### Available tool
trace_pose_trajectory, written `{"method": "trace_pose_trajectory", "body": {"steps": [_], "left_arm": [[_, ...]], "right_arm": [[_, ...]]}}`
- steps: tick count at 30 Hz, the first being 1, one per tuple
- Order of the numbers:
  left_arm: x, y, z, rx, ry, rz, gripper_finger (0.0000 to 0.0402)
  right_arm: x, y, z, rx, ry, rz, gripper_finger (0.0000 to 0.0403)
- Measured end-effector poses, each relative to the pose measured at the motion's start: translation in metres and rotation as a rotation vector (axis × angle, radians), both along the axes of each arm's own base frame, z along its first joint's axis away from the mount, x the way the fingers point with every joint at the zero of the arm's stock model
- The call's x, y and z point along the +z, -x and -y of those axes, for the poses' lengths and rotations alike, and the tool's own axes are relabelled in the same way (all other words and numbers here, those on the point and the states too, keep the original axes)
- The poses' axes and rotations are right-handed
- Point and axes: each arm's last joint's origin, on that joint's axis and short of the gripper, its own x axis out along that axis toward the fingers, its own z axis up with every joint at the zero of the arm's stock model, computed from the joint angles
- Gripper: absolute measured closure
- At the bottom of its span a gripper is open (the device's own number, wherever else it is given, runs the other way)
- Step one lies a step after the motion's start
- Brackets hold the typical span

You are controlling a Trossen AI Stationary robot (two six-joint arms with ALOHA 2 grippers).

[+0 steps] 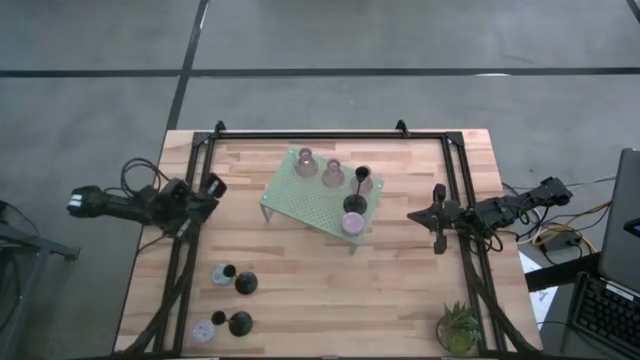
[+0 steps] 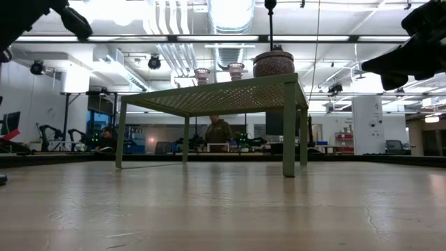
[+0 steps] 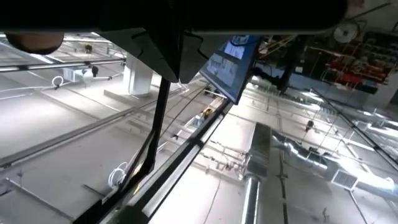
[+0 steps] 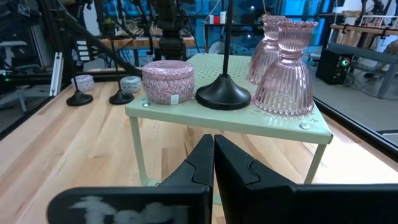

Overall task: Pick & Place candle stick holders
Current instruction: Put the top black candle holder on the shelf aligned with the other black candle holder

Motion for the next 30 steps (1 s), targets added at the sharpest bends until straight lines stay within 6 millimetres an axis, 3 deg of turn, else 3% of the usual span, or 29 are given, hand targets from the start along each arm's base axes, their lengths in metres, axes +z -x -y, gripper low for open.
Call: {"method": "trace_pose_trajectory", "body": {"steps": [9, 13, 20, 27, 30], "left_arm": [[0.013, -0.011, 0.007, -0.142, 0.001, -0.172, 0.0384], [0.023, -0.02, 0.008, -0.108, -0.006, -0.288, 0.0367], [0.032, -0.032, 0.013, -0.206, -0.043, -0.364, 0.0294], [0.023, -0.035, 0.019, -0.309, -0.049, -0.441, 0.0197], [0.021, -0.035, 0.021, -0.419, -0.038, -0.476, 0.0175]], "right_arm": [[0.0, 0.0, 0.0, 0.0, 0.001, 0.0, 0.0394], [0.0, 0.0, 0.0, 0.0, 0.001, 0.0, 0.0394], [0.0, 0.0, 0.0, 0.0, -0.001, 0.0, 0.0394], [0.0, 0.0, 0.0, 0.0, 0.0, 0.0, 0.0394], [0.0, 0.0, 0.0, 0.0, 0.001, 0.0, 0.0394]]}}
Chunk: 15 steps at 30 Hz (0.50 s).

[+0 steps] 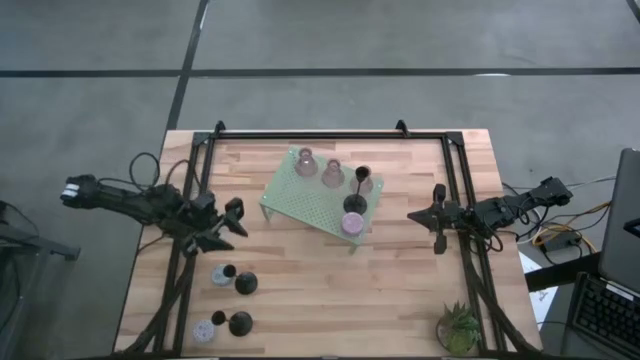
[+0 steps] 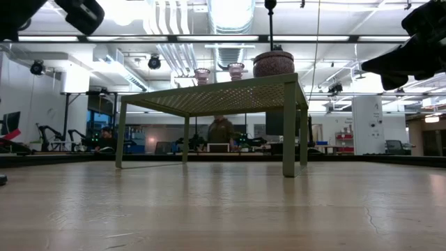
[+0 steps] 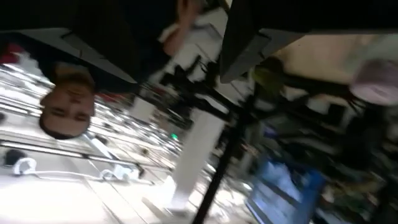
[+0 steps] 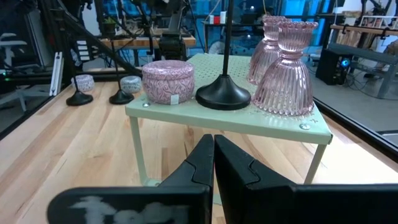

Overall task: Pick & Place candle stick holders
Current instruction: Put the top black candle holder on the shelf aligned with the other black candle holder

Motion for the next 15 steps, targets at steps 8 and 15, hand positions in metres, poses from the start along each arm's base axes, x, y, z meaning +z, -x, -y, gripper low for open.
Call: {"method": "trace_pose_trajectory", "body": {"steps": [8, 15], "left_arm": [[-0.01, 0.002, 0.004, -0.098, -0.049, -0.091, 0.0175], [-0.017, 0.009, 0.006, -0.244, -0.07, -0.175, 0.0186]], "right_arm": [[0.0, 0.0, 0.0, 0.0, 0.0, 0.0, 0.0394], [0.0, 0.0, 0.0, 0.0, 0.0, 0.0, 0.0394]]}}
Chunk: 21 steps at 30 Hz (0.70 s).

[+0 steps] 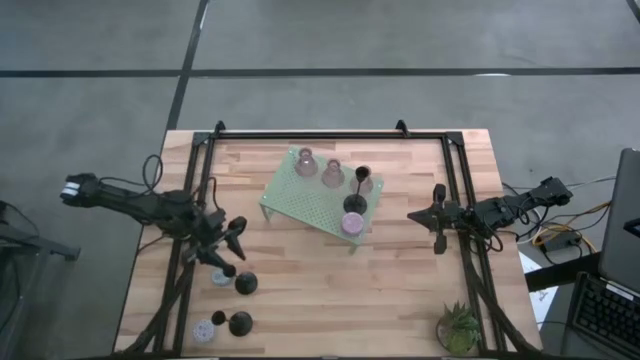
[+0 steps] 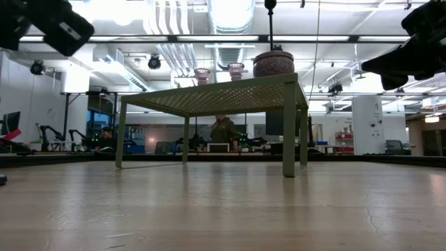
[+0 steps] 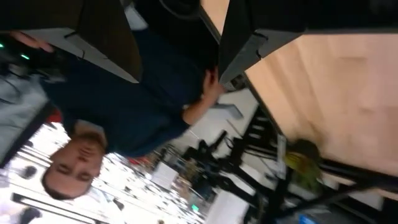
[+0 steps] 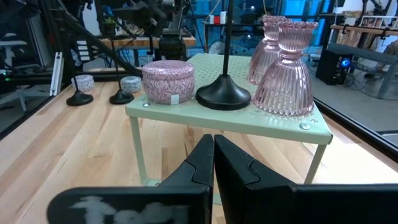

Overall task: Pick & Place candle stick holders
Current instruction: Put the top black candle holder on the shelf aligned with the other black candle holder

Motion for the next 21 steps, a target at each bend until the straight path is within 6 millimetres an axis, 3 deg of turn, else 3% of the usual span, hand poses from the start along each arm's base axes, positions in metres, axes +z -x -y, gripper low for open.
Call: {"method": "trace_pose_trajectory", "body": {"steps": [7, 14, 21], "left_arm": [[-0.001, 0.006, 0.002, -0.096, -0.031, 0.009, 0.0186], [-0.011, 0.006, 0.002, -0.102, -0.175, 0.035, 0.0186], [-0.013, 0.006, 0.002, -0.097, -0.21, 0.038, 0.0186]], "right_arm": [[0.0, 0.0, 0.0, 0.0, 0.0, 0.0, 0.0394], [0.0, 0.0, 0.0, 0.0, -0.003, 0.0, 0.0394], [0.0, 0.0, 0.0, -0.001, -0.002, 0.0, 0.0394]]}}
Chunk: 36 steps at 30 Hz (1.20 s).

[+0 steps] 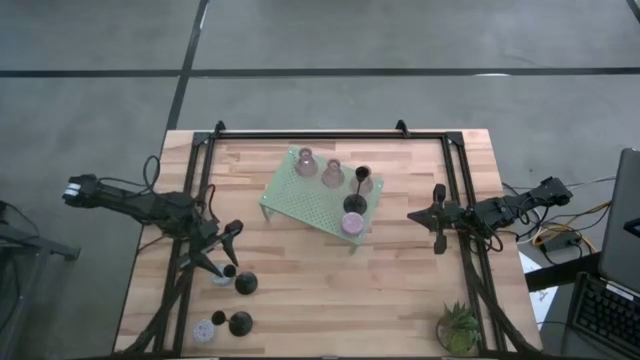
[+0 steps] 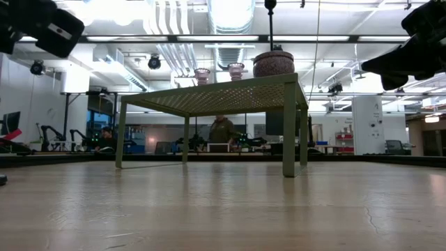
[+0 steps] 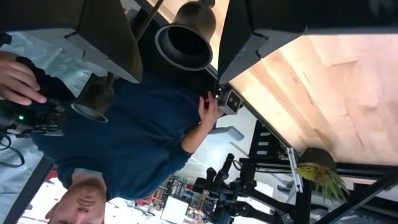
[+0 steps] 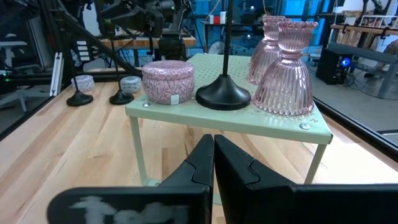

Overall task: Pick & Place candle stick holders
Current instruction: Put the top black candle holder on the shelf aligned with the other black candle holder

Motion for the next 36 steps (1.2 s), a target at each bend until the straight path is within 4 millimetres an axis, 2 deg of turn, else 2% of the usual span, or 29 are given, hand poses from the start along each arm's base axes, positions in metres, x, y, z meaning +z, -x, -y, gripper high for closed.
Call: {"method": "trace_pose_trajectory", "body": {"steps": [15, 21, 29, 36], "left_arm": [[-0.012, -0.007, 0.003, -0.024, -0.103, -0.023, 0.0188], [-0.031, -0.007, 0.004, -0.03, -0.128, -0.065, 0.0188], [-0.05, -0.006, 0.003, -0.019, -0.076, -0.07, 0.0188], [-0.047, -0.007, 0.003, 0.027, 0.012, -0.129, 0.0188]], "right_arm": [[0.0, 0.0, 0.0, 0.0, 0.0, 0.0, 0.0394], [0.0, 0.0, 0.0, 0.0, 0.0, 0.0, 0.0394], [0.0, 0.0, 0.0, 0.0, 0.0, 0.0, 0.0394], [0.0, 0.0, 0.0, 0.0, 0.0, 0.0, 0.0394]]}}
